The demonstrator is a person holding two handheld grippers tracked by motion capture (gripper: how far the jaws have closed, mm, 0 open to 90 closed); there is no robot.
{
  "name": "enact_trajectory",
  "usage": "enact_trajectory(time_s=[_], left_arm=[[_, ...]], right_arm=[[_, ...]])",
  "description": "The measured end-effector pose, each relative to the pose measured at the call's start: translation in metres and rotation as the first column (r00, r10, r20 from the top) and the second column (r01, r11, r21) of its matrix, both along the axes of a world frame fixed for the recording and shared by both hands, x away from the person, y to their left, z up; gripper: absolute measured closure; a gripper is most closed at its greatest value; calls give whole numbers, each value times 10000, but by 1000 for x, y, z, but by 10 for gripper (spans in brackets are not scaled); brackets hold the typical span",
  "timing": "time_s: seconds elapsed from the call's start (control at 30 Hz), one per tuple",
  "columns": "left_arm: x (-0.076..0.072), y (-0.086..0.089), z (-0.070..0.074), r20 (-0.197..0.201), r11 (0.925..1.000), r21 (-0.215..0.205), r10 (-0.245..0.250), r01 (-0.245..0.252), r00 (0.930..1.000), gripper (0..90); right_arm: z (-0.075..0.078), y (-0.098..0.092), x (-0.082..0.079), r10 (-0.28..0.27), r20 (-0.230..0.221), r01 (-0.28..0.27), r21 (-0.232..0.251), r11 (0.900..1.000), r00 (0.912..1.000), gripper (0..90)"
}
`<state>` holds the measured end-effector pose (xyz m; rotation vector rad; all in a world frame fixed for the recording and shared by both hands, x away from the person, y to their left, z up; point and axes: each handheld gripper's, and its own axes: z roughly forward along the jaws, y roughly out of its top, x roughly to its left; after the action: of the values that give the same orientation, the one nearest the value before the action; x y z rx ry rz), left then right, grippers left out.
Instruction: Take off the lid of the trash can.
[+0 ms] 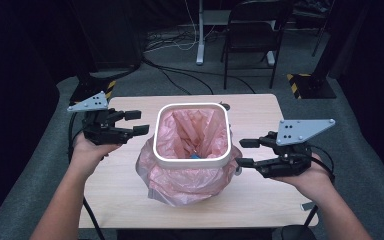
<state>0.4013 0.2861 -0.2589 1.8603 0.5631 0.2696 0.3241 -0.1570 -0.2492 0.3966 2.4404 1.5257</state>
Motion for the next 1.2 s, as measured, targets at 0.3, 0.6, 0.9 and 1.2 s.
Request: enact_trajectory(time_s=[0.3,0.6,0.9,1.2], left_arm=[[7,-9,9,101,9999,137,-56,55,9999,373],[18,-16,14,42,9999,-23,-153,153,9999,420],[30,-26,13,-89,9998,69,-165,166,9998,450],[40,-39,12,-111,9992,364,-155,159,9998,515]], right_arm=[[9,11,-1,522,123,-518,-294,9982,9986,508],[11,21,-1,855,250,-851,-188,9962,9960,533],[14,22,2,1130,126,-1130,30,9936,9935,536],[12,33,3,1580,59,-1580,-57,9874,9874,562]])
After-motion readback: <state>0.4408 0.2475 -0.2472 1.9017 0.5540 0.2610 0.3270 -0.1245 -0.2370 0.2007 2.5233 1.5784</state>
